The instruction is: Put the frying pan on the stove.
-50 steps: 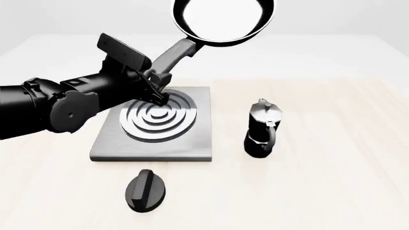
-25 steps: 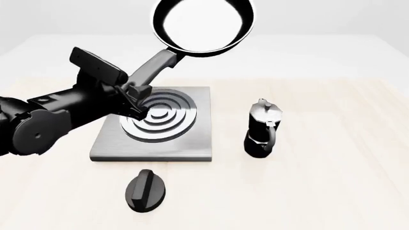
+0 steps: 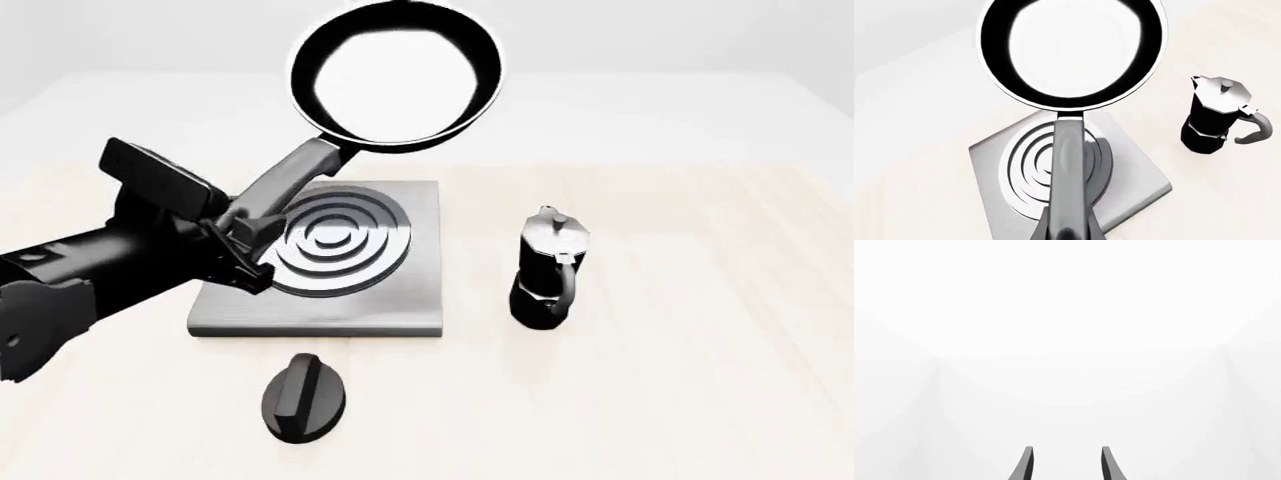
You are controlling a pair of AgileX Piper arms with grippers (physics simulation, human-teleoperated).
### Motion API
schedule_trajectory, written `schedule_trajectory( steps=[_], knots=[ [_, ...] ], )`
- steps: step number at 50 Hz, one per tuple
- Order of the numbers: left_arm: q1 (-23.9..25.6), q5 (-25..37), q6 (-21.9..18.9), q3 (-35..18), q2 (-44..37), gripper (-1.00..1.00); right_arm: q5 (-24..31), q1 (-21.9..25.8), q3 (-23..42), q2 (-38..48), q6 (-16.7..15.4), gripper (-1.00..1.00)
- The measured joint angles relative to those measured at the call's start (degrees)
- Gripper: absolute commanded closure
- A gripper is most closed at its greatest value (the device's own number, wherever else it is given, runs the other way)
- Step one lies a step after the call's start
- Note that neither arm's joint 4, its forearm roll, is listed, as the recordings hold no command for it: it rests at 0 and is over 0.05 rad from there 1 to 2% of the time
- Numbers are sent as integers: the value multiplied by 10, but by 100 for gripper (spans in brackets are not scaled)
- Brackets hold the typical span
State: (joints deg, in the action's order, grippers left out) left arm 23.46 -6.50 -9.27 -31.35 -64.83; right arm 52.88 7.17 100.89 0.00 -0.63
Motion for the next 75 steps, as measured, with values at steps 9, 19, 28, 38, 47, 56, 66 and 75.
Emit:
schedule_trajectory(
  steps=[9,19,28,38,47,56,66,75],
  knots=[
    [-10,35,2,21,45,100,-1,0,-3,0,-2,-100],
    [-23,80,5,33,93,100,-4,1,-9,0,-4,-100],
    [-28,114,8,39,120,100,-5,0,-11,0,-5,-100],
    [-34,147,5,39,138,100,-6,-1,-13,0,-5,-100],
    [-38,170,2,36,149,100,-7,-1,-15,0,-6,-100],
    [-38,186,3,38,159,100,-8,0,-18,0,-6,-100],
    [-39,207,6,46,180,100,-9,1,-19,0,-8,-100],
    [-44,231,10,57,210,100,-7,3,-19,0,-10,-100]
  ],
)
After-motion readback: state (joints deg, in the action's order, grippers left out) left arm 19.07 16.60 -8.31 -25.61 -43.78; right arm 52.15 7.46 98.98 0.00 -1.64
